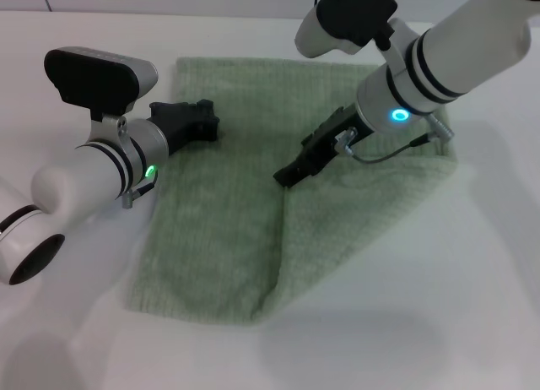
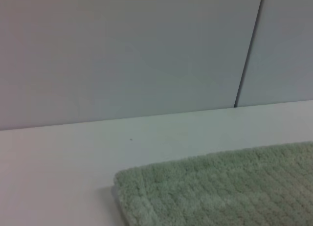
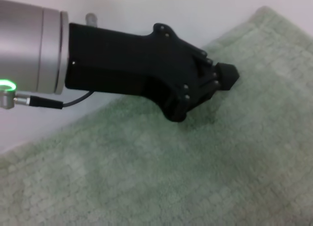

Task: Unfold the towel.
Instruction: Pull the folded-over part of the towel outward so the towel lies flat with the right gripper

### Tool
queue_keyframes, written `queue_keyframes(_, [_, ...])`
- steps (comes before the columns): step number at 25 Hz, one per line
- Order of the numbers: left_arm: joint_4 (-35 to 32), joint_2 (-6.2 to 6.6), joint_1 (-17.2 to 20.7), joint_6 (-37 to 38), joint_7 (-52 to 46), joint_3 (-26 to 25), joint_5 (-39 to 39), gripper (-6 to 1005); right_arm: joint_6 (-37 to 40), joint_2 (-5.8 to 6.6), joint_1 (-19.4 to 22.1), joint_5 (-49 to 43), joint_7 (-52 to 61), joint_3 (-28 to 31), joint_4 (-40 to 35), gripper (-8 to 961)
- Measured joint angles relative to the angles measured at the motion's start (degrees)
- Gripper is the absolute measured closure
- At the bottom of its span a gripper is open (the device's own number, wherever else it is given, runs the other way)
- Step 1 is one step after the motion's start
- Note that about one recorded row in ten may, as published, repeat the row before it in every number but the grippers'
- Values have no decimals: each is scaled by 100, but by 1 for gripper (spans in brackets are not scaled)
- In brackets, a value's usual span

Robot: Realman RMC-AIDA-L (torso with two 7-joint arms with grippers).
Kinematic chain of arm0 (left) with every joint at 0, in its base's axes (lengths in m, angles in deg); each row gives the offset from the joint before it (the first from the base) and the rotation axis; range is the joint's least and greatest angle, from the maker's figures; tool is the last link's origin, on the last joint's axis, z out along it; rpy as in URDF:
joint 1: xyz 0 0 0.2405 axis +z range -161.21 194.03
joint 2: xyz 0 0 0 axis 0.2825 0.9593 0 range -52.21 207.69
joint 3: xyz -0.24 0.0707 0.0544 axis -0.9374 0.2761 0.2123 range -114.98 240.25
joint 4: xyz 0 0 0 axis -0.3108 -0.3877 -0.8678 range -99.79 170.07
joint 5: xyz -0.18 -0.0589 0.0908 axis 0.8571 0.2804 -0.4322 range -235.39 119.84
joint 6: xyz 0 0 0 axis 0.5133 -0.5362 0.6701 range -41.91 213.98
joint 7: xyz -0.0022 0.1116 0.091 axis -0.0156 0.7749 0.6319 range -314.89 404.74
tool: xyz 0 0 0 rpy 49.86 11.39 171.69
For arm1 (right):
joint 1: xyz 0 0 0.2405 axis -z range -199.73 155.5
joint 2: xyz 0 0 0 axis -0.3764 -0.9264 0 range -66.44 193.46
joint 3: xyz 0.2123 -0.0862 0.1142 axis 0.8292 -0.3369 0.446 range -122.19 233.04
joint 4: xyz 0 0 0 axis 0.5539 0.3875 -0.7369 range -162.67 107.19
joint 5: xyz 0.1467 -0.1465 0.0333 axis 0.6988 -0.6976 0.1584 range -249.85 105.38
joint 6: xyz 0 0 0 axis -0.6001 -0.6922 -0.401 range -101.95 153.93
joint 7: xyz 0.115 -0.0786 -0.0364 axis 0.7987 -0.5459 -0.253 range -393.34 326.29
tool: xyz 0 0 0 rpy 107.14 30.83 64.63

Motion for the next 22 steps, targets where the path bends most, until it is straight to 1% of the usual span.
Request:
queue_keyframes(5, [6,0,0,0,-3,0,5,1000,51,-1,-2,86,1,-183,26,224])
queue_keyframes(11, [66,1,33,7,-3,0,4,1000,89,-1,-6,96,30,-201,43,236])
queue_keyframes(16, [93,1,57,8,-3,0,4,1000,88,-1,-14,97,38,-200,61,498])
queue_keyframes(21, [93,0,62,9,-4,0,2,1000,88,13,-17,97,49,-198,62,633])
queue_keyframes(22, [93,0,62,9,-4,0,2,1000,88,13,-17,97,49,-198,62,676])
